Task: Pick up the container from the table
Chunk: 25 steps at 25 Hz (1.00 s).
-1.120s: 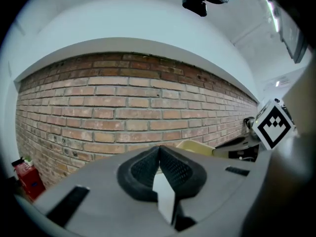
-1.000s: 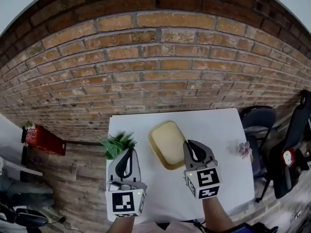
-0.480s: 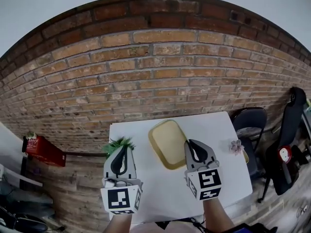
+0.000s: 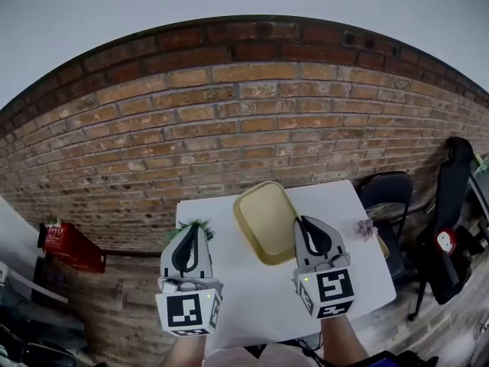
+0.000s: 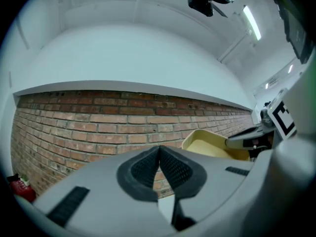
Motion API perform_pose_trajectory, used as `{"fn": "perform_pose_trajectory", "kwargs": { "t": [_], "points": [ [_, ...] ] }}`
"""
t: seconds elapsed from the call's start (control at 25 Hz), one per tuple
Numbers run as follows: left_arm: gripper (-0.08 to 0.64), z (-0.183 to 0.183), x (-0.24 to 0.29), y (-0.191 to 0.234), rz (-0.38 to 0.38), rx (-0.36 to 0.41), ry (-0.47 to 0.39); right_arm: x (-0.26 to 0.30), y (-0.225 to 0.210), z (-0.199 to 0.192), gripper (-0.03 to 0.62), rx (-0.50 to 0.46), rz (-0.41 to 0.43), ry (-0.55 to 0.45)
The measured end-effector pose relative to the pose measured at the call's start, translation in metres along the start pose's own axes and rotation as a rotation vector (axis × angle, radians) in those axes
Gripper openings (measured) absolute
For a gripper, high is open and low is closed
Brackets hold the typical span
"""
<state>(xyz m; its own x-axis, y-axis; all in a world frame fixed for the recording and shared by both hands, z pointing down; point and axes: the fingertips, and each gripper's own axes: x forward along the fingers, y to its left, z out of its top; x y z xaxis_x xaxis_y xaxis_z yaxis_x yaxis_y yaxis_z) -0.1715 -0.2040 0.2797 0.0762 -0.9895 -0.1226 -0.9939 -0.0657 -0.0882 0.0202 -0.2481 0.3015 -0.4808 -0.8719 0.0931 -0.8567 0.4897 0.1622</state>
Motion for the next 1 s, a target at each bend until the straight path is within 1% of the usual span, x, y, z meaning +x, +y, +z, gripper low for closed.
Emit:
{"fn": "perform_pose_trajectory", "kwargs": {
  "t": [0.4,0.64,0.8,1.0],
  "points": [
    [0.009,0.042,-0.017,0.001,-0.007,0.01,-0.089,-0.031,0.001,0.04,0.015,-0.03,-0.046,-0.101],
    [0.009,0.057,-0.022,-0.002,-0.015,0.013,-0.12,-0.042,-0.001,0.057,0.011,-0.053,-0.074,-0.145],
    [0.01,0.063,-0.025,-0.005,-0.015,0.026,-0.132,-0.048,-0.003,0.065,0.012,-0.057,-0.074,-0.172],
    [0.009,0.064,-0.028,-0.007,-0.014,0.032,-0.133,-0.051,-0.003,0.065,0.012,-0.05,-0.077,-0.177]
  ]
}}
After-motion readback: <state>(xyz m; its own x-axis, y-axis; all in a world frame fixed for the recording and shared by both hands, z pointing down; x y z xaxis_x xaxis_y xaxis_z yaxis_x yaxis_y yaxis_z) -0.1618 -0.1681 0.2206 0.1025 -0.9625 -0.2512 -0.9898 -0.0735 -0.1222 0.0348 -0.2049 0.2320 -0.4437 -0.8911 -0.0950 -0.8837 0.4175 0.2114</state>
